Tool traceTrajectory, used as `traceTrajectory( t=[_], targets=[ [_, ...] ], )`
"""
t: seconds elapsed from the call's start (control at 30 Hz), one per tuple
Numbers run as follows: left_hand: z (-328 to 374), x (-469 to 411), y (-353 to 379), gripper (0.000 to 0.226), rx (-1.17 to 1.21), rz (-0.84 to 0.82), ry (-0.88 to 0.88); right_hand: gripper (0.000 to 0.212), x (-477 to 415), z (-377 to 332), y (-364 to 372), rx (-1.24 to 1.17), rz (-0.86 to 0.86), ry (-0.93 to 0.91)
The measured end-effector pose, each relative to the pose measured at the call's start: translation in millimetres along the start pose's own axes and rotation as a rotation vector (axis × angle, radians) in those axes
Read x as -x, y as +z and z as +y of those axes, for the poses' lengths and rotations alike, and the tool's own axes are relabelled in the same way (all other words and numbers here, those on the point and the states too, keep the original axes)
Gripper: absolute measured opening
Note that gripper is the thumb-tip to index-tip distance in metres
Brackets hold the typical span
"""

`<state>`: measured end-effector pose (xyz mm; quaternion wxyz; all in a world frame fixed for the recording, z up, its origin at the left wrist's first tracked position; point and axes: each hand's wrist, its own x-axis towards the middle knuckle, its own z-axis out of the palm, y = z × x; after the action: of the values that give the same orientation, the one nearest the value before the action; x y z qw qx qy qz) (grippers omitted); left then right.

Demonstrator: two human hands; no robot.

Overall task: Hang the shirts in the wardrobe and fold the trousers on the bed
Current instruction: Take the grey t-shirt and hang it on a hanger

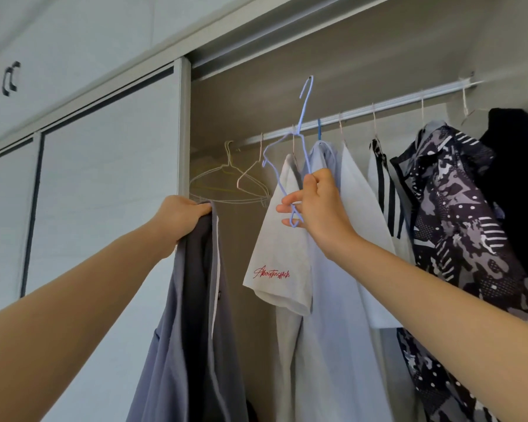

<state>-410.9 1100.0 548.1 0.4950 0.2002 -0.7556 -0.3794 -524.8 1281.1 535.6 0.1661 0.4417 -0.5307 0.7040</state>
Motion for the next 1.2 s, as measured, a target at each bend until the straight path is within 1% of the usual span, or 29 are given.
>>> traceTrajectory(
  t=[0.1, 0.2, 0.33, 0.5, 0.6, 0.7, 0.83, 0.97, 1.0, 1.1, 1.13, 1.2],
  targets=[
    [-10.6, -2.7, -6.4, 0.033, -0.014, 0.018, 0.003, 0.023, 10.7, 2.3, -4.2, 0.003, -0.022, -0.062],
    [-17.9, -5.0, -8.0, 0.034, -0.051, 0.011, 0.014, 0.024, 25.4, 4.1, -10.6, -0.091, -0.049, -0.04],
    [-21.9, -9.4, 0.7, 0.03, -0.09, -0.013, 0.014, 0.027, 45.4, 7.4, -29.3, -0.341, -0.082, 0.134],
    [-34.9, -13.6, 22.0, 0.034, -0.139, -0.032, 0.001, 0.019, 72.4, 27.0, -67.3, -0.598, -0.125, 0.371],
    [-44.7, -12.2, 31.6, 0.033, -0.12, -0.077, -0.036, 0.025, 90.0, 45.1, -92.2, -0.563, -0.138, 0.402],
    [-61.9, -3.6, 36.1, 0.031, -0.044, -0.115, -0.073, 0.03, 106.5, 60.5, -112.4, -0.53, -0.157, 0.435],
    [-103.1, 20.2, 35.0, 0.025, 0.04, -0.243, -0.157, 0.038, 125.1, 80.3, -126.3, -0.515, -0.167, 0.514],
    [-153.3, 45.4, 25.3, 0.036, 0.108, -0.223, -0.227, 0.043, 142.8, 106.6, -127.1, -0.532, -0.191, 0.6],
    [-163.8, 51.3, 21.4, 0.034, 0.129, -0.233, -0.243, 0.044, 146.2, 112.9, -126.3, -0.529, -0.194, 0.623],
    [-187.0, 66.5, 9.0, 0.013, 0.184, -0.348, -0.245, 0.041, 154.3, 128.8, -121.7, -0.536, -0.213, 0.687],
    [-194.5, 68.2, 5.4, 0.019, 0.21, -0.384, -0.252, 0.04, 156.6, 134.4, -120.7, -0.53, -0.221, 0.703],
    [-204.1, 70.0, -2.5, 0.046, 0.289, -0.393, -0.288, 0.036, 160.3, 143.8, -119.3, -0.513, -0.231, 0.734]
  ],
)
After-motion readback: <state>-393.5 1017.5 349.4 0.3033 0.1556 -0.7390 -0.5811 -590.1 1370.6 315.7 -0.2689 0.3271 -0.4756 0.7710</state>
